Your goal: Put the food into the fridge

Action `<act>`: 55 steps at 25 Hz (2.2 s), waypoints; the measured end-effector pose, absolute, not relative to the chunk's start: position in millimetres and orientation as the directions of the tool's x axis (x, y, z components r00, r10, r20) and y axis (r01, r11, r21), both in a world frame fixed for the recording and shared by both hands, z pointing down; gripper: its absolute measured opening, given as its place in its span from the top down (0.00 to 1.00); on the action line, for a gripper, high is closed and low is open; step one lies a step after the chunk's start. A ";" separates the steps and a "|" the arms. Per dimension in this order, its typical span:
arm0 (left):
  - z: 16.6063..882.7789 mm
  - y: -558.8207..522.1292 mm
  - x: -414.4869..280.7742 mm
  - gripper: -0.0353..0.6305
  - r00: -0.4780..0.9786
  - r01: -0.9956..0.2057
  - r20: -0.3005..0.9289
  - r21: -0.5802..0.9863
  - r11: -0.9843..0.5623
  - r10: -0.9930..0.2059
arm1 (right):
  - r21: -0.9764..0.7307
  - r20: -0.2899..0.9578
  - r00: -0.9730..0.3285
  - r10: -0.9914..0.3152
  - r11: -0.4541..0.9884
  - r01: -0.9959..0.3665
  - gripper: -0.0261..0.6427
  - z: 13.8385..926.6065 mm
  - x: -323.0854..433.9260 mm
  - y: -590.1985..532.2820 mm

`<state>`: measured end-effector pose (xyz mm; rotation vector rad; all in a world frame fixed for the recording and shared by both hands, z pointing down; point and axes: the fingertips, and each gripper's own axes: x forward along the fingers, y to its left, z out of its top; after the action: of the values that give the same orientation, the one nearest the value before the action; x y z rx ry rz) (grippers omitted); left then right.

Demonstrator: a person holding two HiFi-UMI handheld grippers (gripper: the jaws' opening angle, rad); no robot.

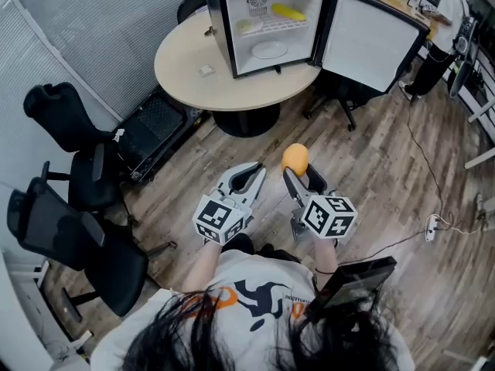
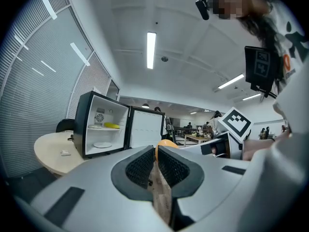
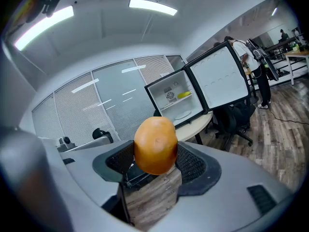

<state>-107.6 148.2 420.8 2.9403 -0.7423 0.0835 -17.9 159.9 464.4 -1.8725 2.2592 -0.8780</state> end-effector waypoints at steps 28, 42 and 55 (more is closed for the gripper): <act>439.4 -45.1 -36.0 0.91 0.898 -0.435 0.119 0.091 -0.896 -0.424 | -0.480 0.345 -0.213 -0.914 0.023 -0.877 0.53 491.7 56.8 -17.4; 452.5 -183.1 -4.9 0.91 0.917 -0.397 0.118 0.142 -0.907 -0.382 | -0.470 0.381 -0.179 -0.907 -0.023 -0.882 0.53 498.9 83.4 -145.9; 471.7 -220.4 5.9 0.91 0.914 -0.401 0.149 0.202 -0.894 -0.376 | -0.463 0.418 -0.153 -0.895 -0.065 -0.884 0.53 503.1 102.5 -175.2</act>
<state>5.9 -220.4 471.7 2.8476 -0.5860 0.1550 102.5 -175.2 503.1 -2.0324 2.1366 -1.0319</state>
